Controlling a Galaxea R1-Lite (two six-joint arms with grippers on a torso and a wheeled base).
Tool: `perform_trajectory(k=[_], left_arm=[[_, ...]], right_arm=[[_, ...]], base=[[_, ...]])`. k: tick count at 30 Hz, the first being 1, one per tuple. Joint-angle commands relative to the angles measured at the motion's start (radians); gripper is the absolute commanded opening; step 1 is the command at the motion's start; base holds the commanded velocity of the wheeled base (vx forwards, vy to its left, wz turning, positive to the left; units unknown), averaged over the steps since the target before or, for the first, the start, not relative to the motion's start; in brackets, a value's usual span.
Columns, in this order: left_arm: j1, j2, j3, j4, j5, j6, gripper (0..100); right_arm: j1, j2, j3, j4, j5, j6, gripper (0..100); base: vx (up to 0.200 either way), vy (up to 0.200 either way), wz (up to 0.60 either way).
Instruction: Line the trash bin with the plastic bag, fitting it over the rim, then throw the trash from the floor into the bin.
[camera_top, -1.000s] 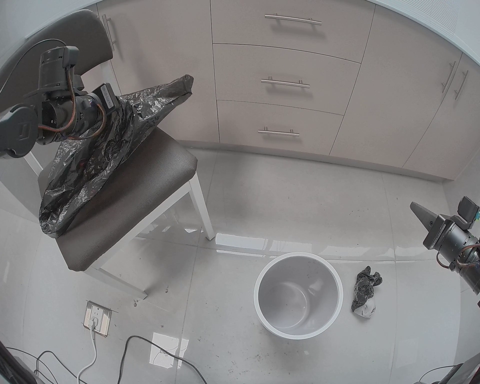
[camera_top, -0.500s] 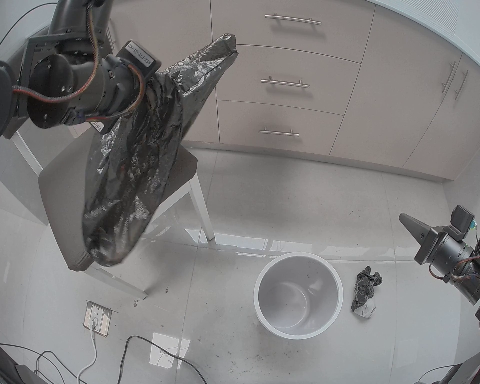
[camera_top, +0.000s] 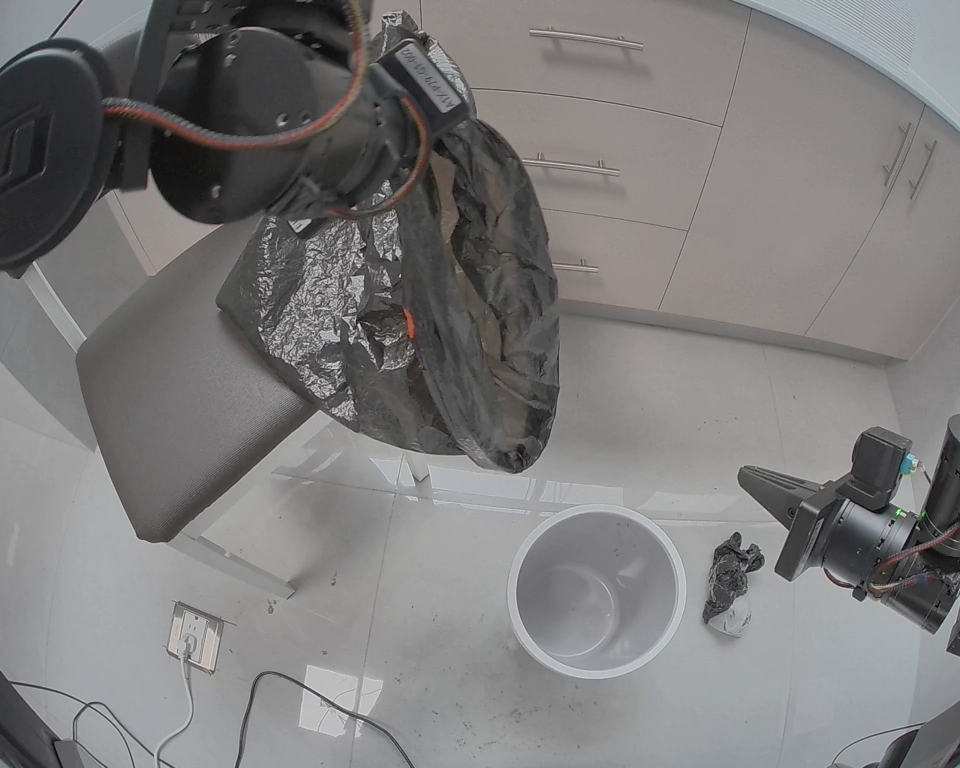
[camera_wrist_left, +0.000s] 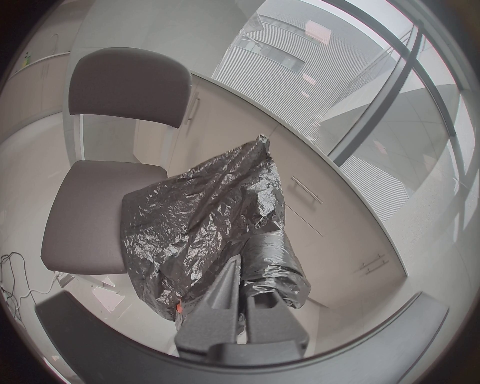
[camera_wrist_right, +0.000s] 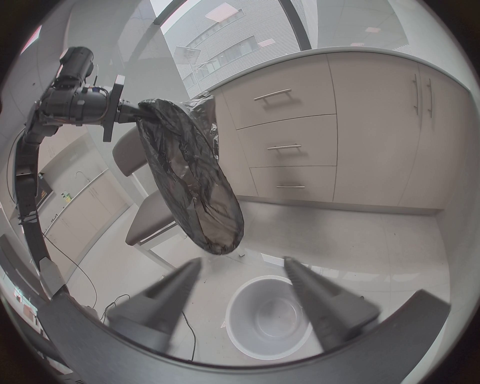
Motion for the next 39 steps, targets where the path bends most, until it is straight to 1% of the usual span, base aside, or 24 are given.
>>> perform_trajectory(k=[1, 3, 8, 18, 25, 33, 34, 35, 39], left_arm=[[-0.056, 0.051, -0.048, 0.010, 0.013, 0.018, 0], [-0.090, 0.065, -0.066, 0.030, 0.036, 0.018, 0], [-0.145, 0.071, -0.075, 0.031, 0.039, 0.018, 0], [-0.174, 0.061, -0.075, 0.048, 0.039, 0.016, 0], [-0.228, 0.047, -0.074, 0.070, 0.039, 0.010, 0], [-0.258, 0.042, -0.063, 0.073, 0.039, 0.005, 0], [-0.258, 0.042, -0.063, 0.073, 0.039, 0.005, 0], [-0.272, 0.044, -0.066, 0.079, 0.039, 0.005, 0], [-0.289, 0.050, -0.068, 0.084, 0.039, 0.005, 0]], right_arm=[[0.062, 0.024, -0.046, 0.019, -0.026, -0.029, 100], [0.073, 0.039, -0.062, 0.021, -0.031, -0.057, 100], [0.090, 0.090, -0.098, 0.015, -0.022, -0.060, 100], [0.091, 0.217, -0.217, 0.012, -0.020, -0.063, 100], [0.088, 0.332, -0.366, 0.018, -0.020, -0.104, 100], [0.051, 0.413, -0.472, 0.013, -0.020, -0.138, 100], [0.051, 0.413, -0.472, 0.013, -0.020, -0.138, 100], [0.038, 0.418, -0.487, 0.013, -0.020, -0.158, 100], [0.022, 0.417, -0.506, 0.015, -0.020, -0.172, 100]], base=[[0.000, 0.000, 0.00], [0.000, 0.000, 0.00], [0.000, 0.000, 0.00], [0.000, 0.000, 0.00], [0.000, 0.000, 0.00], [0.000, 0.000, 0.00], [0.000, 0.000, 0.00], [0.000, 0.000, 0.00], [0.000, 0.000, 0.00]])
